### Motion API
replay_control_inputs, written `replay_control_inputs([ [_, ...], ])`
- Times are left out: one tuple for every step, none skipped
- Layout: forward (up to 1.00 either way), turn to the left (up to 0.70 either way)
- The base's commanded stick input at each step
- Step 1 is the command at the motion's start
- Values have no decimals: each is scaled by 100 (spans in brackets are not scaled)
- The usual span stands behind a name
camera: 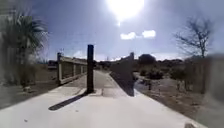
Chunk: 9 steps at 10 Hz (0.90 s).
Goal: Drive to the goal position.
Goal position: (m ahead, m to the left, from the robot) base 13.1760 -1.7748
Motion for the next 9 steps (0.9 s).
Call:
replay_control_inputs([
  [70,0],
  [70,0],
  [70,0],
  [70,0],
  [70,0],
  [70,0],
  [70,0],
  [70,0],
  [70,0],
])
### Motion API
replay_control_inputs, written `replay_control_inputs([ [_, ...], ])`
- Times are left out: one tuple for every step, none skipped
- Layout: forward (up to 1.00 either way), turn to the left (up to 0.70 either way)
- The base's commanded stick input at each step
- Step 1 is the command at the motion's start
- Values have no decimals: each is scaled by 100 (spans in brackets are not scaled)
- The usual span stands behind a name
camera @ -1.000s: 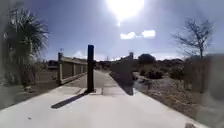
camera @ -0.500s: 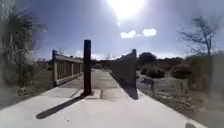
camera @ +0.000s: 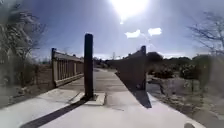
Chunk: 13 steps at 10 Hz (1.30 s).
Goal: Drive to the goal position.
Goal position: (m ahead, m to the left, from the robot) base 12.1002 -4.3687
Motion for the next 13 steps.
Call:
replay_control_inputs([
  [70,0],
  [70,-12],
  [70,-25],
  [70,-33],
  [70,-23],
  [70,-13],
  [70,-3],
  [70,0],
  [70,0],
  [70,0],
  [70,0],
  [70,0],
  [70,0],
])
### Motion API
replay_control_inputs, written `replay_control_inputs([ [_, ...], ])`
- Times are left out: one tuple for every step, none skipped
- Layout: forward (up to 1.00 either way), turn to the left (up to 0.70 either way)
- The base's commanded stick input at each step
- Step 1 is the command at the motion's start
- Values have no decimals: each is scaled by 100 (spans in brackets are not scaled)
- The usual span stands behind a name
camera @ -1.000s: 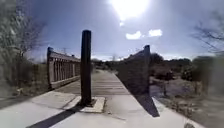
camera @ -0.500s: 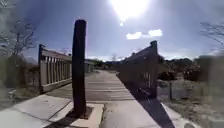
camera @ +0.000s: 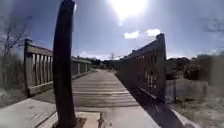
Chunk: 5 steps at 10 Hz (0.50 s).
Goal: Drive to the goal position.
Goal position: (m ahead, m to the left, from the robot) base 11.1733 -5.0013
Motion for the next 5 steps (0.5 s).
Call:
replay_control_inputs([
  [70,0],
  [70,0],
  [70,0],
  [70,0],
  [70,0],
])
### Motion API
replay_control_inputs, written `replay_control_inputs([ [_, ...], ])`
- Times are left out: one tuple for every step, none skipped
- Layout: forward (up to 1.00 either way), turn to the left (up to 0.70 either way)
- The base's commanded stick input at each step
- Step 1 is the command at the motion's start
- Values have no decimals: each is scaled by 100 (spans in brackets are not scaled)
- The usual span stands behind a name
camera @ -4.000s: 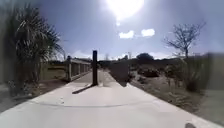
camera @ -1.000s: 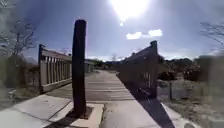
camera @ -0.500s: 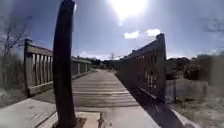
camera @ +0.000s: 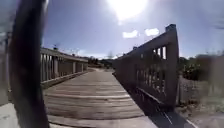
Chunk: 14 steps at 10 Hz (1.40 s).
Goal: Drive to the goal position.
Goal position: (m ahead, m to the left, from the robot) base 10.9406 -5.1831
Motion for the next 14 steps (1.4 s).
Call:
replay_control_inputs([
  [70,0],
  [70,0],
  [70,0],
  [70,0],
  [70,0],
  [70,0],
  [70,0],
  [70,24],
  [70,32],
  [70,35],
  [70,19],
  [70,1],
  [70,0],
  [70,0],
])
